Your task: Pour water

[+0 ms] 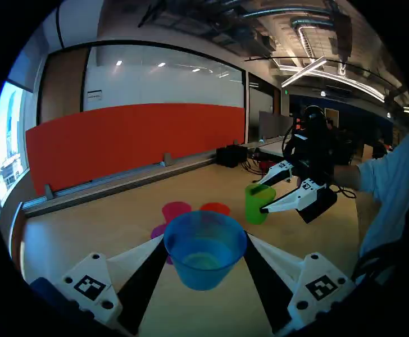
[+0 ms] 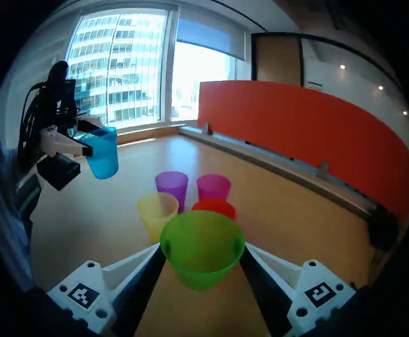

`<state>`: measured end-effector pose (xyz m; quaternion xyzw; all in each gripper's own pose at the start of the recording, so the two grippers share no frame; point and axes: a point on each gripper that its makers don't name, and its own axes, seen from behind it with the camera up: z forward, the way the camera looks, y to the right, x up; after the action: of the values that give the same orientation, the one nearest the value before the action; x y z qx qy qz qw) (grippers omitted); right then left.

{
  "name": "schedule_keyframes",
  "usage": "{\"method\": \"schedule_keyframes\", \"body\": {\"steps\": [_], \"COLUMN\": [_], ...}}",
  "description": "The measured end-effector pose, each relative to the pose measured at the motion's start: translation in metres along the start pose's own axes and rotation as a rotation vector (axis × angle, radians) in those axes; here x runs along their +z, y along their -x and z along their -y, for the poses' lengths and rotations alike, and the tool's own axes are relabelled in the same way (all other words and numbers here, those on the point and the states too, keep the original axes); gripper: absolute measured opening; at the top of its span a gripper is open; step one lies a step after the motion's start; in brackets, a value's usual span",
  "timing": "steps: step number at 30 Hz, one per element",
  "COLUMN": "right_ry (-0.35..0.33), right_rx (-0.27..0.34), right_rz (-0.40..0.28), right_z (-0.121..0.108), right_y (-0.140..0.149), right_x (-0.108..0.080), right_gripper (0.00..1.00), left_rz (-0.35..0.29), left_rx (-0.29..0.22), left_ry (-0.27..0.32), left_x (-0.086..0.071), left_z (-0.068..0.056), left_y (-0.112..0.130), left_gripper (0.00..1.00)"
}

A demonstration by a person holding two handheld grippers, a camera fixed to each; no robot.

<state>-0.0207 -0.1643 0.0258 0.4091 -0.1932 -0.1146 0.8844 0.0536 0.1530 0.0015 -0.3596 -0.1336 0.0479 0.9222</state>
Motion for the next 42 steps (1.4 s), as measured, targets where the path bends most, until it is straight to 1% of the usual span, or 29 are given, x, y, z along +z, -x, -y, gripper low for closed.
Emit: {"method": "schedule_keyframes", "body": {"steps": [8,18,26,32,38,42], "right_ry": [0.010,0.022,0.026,0.022,0.027,0.028], "right_rx": [0.003,0.003,-0.013,-0.018,-0.020,-0.020], "right_rz": [-0.086,-0.179,-0.225,-0.255,-0.276,-0.289], "right_z": [0.002,0.002,0.007,0.010,0.010,0.010], "right_y": [-0.034,-0.071,-0.090,-0.103,-0.111,-0.116], "right_x": [-0.012,-0.025,-0.030,-0.031,-0.031,-0.031], "right_gripper": [0.91,0.91,0.91,0.92,0.92,0.92], "left_rz": [-0.063,-0.127,-0.168,-0.198,-0.195,-0.198], "left_rx": [-0.008,-0.012,-0.018,-0.037,-0.024,-0.018], "left_ry": [-0.011,-0.010,-0.004,0.004,-0.004,0.000], "left_x": [-0.002,-0.004,-0.005,-0.006,-0.005,-0.006], "left_z": [0.002,-0.002,-0.004,-0.002,-0.001,-0.003], "left_y": [-0.018,-0.039,-0.054,-0.064,-0.065,-0.068], "left_gripper": [0.88,0.88,0.89,0.89,0.89,0.89]}}
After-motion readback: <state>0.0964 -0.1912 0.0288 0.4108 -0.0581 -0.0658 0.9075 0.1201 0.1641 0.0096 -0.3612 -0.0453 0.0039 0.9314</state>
